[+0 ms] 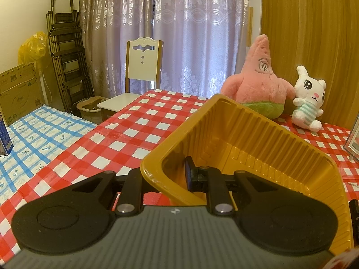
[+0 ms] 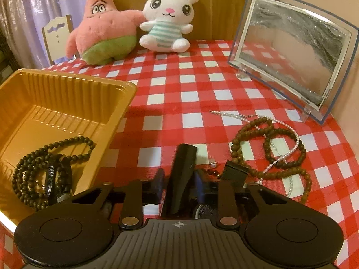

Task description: Organize jewelry

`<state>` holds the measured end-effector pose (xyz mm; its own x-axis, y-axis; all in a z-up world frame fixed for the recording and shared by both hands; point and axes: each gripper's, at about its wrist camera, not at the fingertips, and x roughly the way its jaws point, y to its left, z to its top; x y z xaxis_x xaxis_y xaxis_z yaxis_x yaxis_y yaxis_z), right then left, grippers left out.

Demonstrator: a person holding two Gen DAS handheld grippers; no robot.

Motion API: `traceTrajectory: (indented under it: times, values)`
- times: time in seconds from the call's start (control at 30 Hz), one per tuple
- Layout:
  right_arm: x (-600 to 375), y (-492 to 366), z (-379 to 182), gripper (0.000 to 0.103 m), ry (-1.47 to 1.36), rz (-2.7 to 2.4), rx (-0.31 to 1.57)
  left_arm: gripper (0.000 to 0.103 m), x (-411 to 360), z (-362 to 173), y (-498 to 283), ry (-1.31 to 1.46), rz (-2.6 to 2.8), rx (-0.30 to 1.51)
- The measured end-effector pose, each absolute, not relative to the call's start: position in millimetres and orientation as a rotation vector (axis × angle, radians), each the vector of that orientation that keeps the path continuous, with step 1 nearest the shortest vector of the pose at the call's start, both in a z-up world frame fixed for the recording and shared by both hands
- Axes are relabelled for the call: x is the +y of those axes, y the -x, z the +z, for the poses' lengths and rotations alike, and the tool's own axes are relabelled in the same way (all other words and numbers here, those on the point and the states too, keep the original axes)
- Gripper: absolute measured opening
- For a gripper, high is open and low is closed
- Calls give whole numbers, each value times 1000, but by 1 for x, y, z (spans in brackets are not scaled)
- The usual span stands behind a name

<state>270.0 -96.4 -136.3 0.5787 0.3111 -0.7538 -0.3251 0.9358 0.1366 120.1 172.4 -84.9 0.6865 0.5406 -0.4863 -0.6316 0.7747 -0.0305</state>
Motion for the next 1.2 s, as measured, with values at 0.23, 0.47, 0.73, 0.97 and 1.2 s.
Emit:
traceTrajectory:
  times: [0.23, 0.47, 0.73, 0.97, 1.2]
  values:
    - [-104, -268, -124, 22, -35, 394, 864, 17, 172, -85, -120, 200, 660, 476]
    - [-99, -245, -79, 22, -172, 518, 795, 17, 172, -84, -120, 199, 660, 475]
    - [-32, -222, -71, 22, -144, 733, 815, 17, 171, -83, -120, 198, 660, 476]
    - [7, -218, -91, 22, -87, 786, 853, 17, 171, -83, -120, 197, 662, 478]
    - [8, -221, -94, 26, -125, 802, 846, 17, 171, -83, -120, 200, 664, 481]
